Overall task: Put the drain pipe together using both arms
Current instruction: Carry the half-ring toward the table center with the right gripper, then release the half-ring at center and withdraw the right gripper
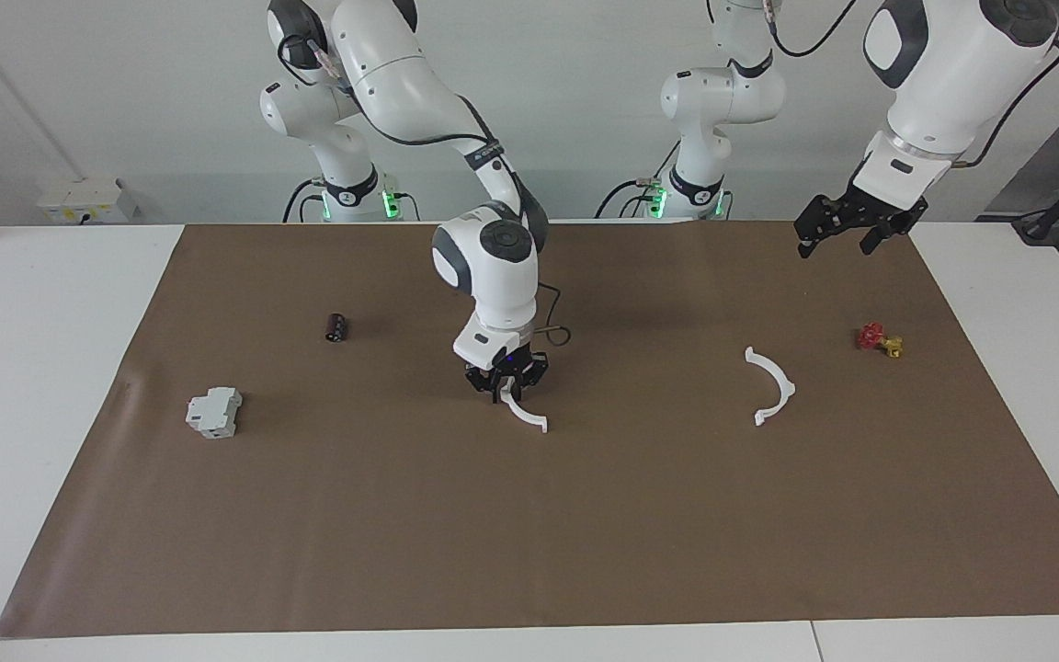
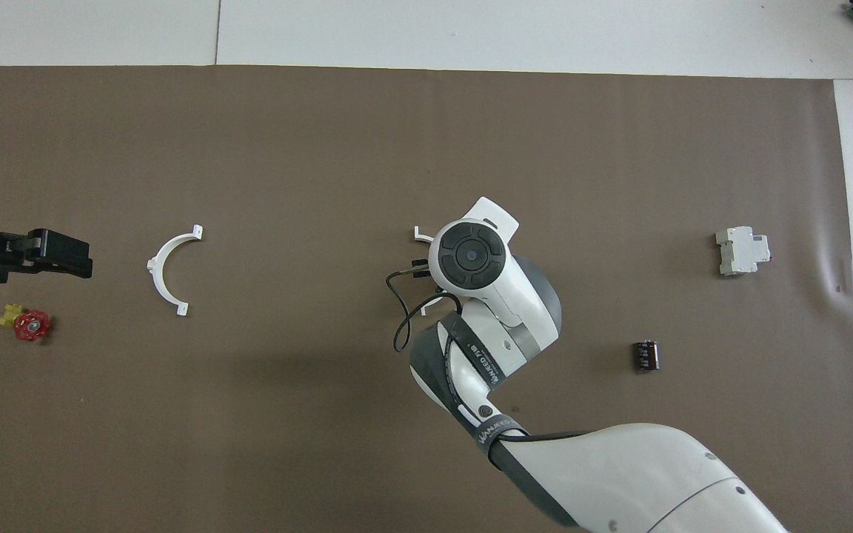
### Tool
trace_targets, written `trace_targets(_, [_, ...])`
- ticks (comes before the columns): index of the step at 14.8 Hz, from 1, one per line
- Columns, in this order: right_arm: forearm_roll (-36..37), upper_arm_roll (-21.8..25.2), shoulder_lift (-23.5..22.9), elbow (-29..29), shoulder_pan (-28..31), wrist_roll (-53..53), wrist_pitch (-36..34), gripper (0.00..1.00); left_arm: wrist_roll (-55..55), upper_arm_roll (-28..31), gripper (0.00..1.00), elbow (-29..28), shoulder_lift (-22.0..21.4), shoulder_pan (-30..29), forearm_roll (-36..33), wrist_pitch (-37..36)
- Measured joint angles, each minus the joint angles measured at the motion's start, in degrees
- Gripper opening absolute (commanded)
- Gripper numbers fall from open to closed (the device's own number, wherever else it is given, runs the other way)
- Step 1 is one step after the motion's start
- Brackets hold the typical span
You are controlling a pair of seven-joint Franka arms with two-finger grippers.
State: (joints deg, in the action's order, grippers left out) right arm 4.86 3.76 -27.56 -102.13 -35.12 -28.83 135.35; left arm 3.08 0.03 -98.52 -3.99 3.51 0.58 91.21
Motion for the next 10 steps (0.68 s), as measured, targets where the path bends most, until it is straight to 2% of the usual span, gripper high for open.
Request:
trace_targets(2, [-0.89, 0.10, 1.03, 0.92, 0.12, -0.44, -1.67, 1.00, 0.00, 0.00, 1.00, -0.02, 0.00, 0.00, 0.00, 0.01])
trace_targets(5, [-3.05, 0.83, 5.90, 2.23, 2.20, -0.71, -5.92, 1.00, 0.00, 0.10, 1.00, -0.35, 0.00, -0.02, 0.00, 0.28])
trace_targets(10, [-3.36, 1.22, 14.37, 2.34, 12.63, 2.58, -12.56, 1.00, 1.19, 1.97, 1.00, -5.35, -0.03, -0.15, 0.00, 6.50])
